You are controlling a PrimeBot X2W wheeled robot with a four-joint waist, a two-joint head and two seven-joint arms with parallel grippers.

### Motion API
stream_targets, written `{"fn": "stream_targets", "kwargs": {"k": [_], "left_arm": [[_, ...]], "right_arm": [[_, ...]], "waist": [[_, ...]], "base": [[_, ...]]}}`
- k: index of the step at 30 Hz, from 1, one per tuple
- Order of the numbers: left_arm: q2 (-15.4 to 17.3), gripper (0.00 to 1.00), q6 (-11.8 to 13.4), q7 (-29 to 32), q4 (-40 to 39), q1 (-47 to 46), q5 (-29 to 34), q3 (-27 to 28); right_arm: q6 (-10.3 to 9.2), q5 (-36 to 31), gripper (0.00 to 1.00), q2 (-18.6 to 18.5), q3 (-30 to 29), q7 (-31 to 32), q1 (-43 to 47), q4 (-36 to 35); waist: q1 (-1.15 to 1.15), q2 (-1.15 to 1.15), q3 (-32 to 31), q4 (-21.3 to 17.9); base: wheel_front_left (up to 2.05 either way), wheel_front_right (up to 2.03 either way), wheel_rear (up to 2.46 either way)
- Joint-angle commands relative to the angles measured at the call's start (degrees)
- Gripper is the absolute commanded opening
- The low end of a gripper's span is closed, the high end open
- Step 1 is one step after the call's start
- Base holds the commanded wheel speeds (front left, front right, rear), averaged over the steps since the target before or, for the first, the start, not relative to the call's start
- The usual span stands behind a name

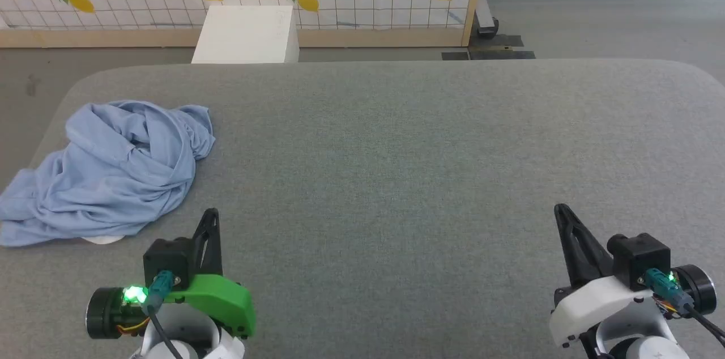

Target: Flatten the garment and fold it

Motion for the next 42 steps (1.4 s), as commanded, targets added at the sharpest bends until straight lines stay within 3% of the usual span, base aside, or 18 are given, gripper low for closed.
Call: {"fn": "stream_targets", "kwargs": {"k": [1,42], "left_arm": [[-0.16,0.00,0.37,0.08,-0.16,0.67,0.73,0.20],[-0.16,0.00,0.37,0.08,-0.16,0.67,0.73,0.20]], "right_arm": [[-0.08,-0.19,0.00,0.13,0.08,0.01,-1.07,0.03],[-0.08,-0.19,0.00,0.13,0.08,0.01,-1.07,0.03]], "waist": [[0.00,0.00,0.00,0.00],[0.00,0.00,0.00,0.00]], "base": [[0.00,0.00,0.00],[0.00,0.00,0.00]]}}
